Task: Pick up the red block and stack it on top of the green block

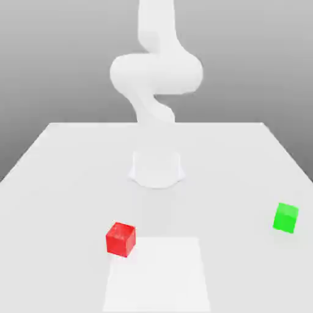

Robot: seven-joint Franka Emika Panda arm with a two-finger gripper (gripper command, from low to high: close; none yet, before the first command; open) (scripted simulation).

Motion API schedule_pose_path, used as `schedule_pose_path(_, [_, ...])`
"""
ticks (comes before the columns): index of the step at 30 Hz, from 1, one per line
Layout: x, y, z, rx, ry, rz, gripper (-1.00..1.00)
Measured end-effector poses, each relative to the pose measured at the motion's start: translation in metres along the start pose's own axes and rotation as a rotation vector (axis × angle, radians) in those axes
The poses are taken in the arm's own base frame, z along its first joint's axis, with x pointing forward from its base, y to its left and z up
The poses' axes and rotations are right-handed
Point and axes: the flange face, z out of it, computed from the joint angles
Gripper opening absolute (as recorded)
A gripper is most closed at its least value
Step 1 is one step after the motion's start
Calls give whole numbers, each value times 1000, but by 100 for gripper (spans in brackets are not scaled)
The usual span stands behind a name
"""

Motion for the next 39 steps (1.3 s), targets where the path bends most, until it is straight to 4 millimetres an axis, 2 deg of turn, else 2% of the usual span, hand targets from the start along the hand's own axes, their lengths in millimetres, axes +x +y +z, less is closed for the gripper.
schedule_pose_path(4, [-13, 40, 99, -128, -82, 57, 0])
schedule_pose_path(9, [-48, 110, 199, -284, -186, 132, 0])
schedule_pose_path(13, [-92, 181, 262, -415, -276, 201, 0])
schedule_pose_path(17, [-154, 263, 308, -555, -379, 280, 0])
schedule_pose_path(18, [-166, 278, 318, -576, -395, 292, 0])
schedule_pose_path(20, [-179, 295, 333, -593, -405, 304, 0])
schedule_pose_path(24, [-198, 314, 359, -598, -409, 304, 0])
schedule_pose_path(25, [-201, 317, 363, -598, -409, 304, -100])
schedule_pose_path(32, [-201, 316, 363, -598, -409, 304, -100])
schedule_pose_path(39, [-176, 291, 322, -598, -409, 305, -100])
